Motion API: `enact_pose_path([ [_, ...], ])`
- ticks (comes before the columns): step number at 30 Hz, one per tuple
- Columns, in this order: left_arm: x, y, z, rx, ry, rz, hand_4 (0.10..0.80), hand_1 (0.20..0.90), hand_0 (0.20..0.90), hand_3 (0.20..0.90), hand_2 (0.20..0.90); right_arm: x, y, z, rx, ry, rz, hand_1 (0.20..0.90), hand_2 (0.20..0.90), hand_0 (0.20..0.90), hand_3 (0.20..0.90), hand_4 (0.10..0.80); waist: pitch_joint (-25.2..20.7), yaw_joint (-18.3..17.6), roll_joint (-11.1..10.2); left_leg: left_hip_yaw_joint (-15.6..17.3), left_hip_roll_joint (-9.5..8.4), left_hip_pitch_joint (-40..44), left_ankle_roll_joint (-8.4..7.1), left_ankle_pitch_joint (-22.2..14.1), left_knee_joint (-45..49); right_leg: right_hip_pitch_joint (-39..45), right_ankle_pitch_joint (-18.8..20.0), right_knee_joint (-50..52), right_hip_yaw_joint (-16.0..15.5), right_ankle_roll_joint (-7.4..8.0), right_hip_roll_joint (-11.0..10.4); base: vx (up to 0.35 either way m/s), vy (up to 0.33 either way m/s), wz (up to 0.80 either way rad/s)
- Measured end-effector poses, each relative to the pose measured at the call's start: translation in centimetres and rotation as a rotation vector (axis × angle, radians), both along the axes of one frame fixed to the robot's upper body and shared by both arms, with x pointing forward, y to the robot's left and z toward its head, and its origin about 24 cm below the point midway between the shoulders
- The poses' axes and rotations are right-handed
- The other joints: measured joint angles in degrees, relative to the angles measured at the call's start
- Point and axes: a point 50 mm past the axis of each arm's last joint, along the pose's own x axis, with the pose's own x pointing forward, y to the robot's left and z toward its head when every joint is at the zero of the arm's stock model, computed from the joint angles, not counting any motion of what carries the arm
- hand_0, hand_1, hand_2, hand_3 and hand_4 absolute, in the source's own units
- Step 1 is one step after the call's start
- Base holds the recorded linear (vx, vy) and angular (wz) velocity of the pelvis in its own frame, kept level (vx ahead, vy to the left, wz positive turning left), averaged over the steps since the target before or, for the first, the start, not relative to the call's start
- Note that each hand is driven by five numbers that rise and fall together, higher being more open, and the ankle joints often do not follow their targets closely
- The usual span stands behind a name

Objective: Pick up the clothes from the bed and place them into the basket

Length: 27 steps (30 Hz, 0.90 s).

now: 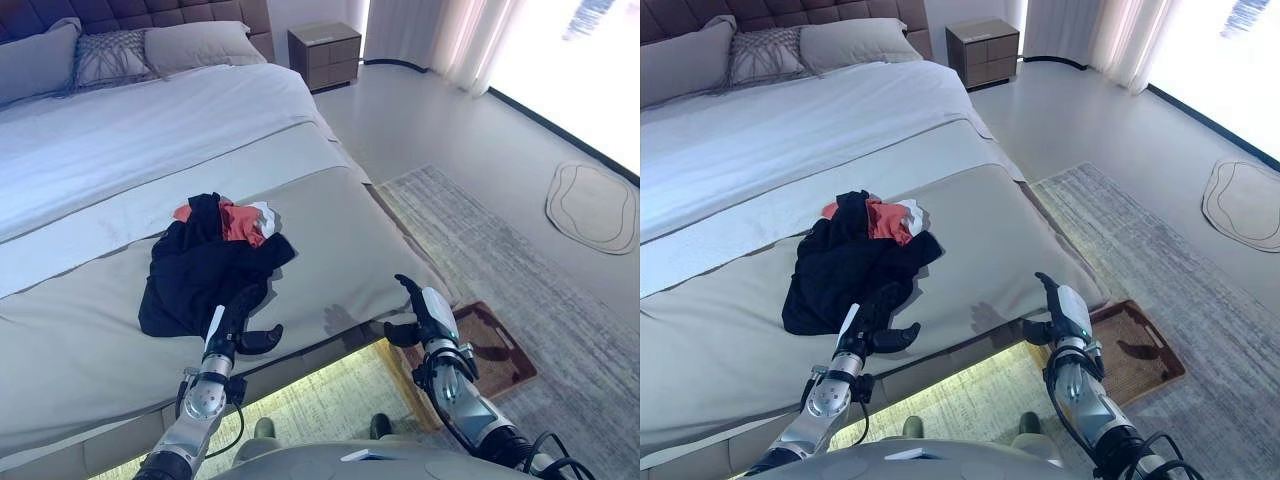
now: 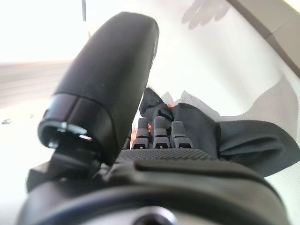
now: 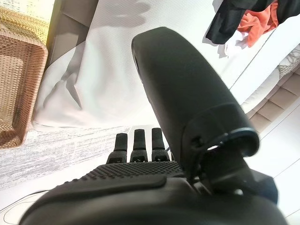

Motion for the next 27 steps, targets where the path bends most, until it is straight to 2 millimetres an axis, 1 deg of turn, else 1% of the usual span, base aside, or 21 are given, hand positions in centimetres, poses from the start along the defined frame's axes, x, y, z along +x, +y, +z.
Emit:
enact_pose_path([
  [9, 0.0, -0.1, -0.1, -0.033, 0.019, -0.036, 0.8, 0.9, 0.9, 0.9, 0.9, -0.3, -0.4, -0.4, -0.021, 0.032, -0.02, 0.9, 0.9, 0.9, 0.9, 0.8, 0.1, 0.0, 0.3, 0.0, 0.0, -0.1, 0.0, 0.0, 0.0, 0.0, 0.0, 0.0, -0.1, -0.01, 0.0, 0.0, 0.0, 0.0],
  [18, 0.0, 0.0, -0.1, -0.028, 0.016, -0.027, 0.8, 0.9, 0.9, 0.9, 0.9, -0.4, -0.6, -0.6, -0.055, 0.043, -0.029, 0.9, 0.9, 0.9, 0.9, 0.8, 0.1, 0.0, 0.3, -0.1, 0.0, -0.1, 0.0, 0.0, 0.0, 0.0, 0.0, 0.0, -0.1, -0.01, 0.0, 0.0, 0.0, 0.0],
  [23, 0.1, 0.3, 0.0, -0.007, 0.001, 0.02, 0.8, 0.9, 0.9, 0.9, 0.9, -0.4, -0.8, -0.5, -0.068, 0.032, -0.045, 0.9, 0.9, 0.9, 0.9, 0.8, 0.0, 0.1, 0.6, -1.1, -0.02, -0.9, 0.13, 0.1, 0.0, 0.0, 0.0, 0.0, -1.3, 0.0, -0.1, -0.034, 0.013, 0.1],
  [24, 0.0, 0.4, 0.0, 0.005, 0.007, 0.043, 0.8, 0.9, 0.9, 0.9, 0.9, -0.3, -0.8, -0.5, -0.073, 0.028, -0.045, 0.9, 0.9, 0.9, 0.9, 0.8, 0.0, 0.4, 0.7, -1.3, -0.03, -1.0, 0.19, 0.2, 0.0, 0.1, 0.1, 0.0, -1.4, 0.2, -0.1, -0.09, 0.001, 0.1],
  [27, 0.0, 0.8, -0.9, 0.043, 0.088, 0.106, 0.8, 0.9, 0.9, 0.9, 0.9, 0.1, -1.1, -0.3, -0.11, 0.018, -0.029, 0.9, 0.9, 0.9, 0.9, 0.8, 0.0, 1.7, 1.3, -2.0, -0.03, -1.1, 0.19, 0.2, 0.0, 0.5, 0.1, 0.0, -2.2, 0.2, -0.1, -0.057, -0.008, 0.15],
])
